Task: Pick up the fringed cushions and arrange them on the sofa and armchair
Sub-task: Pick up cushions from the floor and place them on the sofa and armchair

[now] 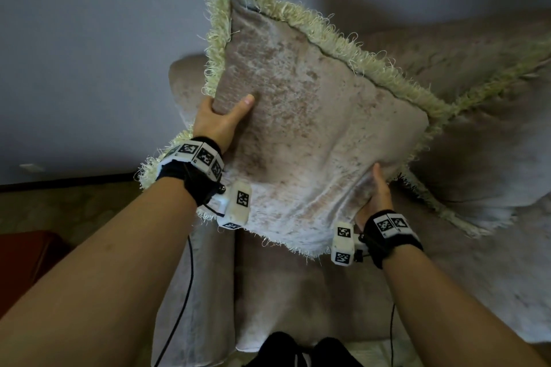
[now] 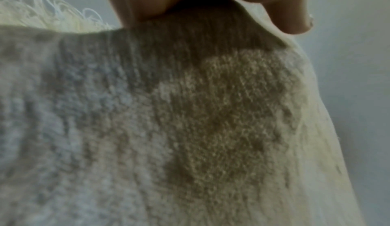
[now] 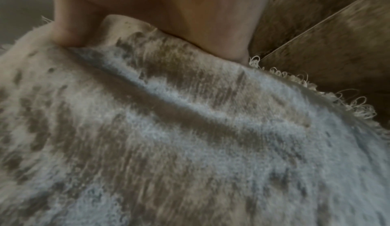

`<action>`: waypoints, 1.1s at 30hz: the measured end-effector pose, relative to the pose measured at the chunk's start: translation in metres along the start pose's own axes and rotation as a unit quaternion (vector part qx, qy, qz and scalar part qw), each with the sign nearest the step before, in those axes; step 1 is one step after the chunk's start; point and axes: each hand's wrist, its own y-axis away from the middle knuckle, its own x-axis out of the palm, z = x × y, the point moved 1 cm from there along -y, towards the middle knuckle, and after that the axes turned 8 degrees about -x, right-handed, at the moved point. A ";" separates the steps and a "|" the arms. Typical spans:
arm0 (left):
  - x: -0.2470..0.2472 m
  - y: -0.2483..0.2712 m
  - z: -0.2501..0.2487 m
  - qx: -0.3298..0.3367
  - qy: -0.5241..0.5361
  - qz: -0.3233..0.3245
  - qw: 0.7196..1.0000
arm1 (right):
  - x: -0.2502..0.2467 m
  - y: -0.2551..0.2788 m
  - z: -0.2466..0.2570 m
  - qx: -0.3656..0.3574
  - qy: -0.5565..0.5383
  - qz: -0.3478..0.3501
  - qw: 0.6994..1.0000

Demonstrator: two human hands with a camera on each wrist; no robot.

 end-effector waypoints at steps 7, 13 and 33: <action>0.023 -0.060 0.024 0.007 -0.019 0.019 1.000 | 0.016 -0.046 -0.023 0.001 -0.023 -0.033 0.999; 0.040 -0.108 0.044 -0.022 -0.055 0.027 0.998 | 0.027 -0.087 -0.040 0.016 -0.023 -0.071 0.997; 0.096 -0.173 0.106 -0.081 -0.233 0.037 0.968 | -0.015 -0.225 -0.108 0.133 0.139 -0.097 0.977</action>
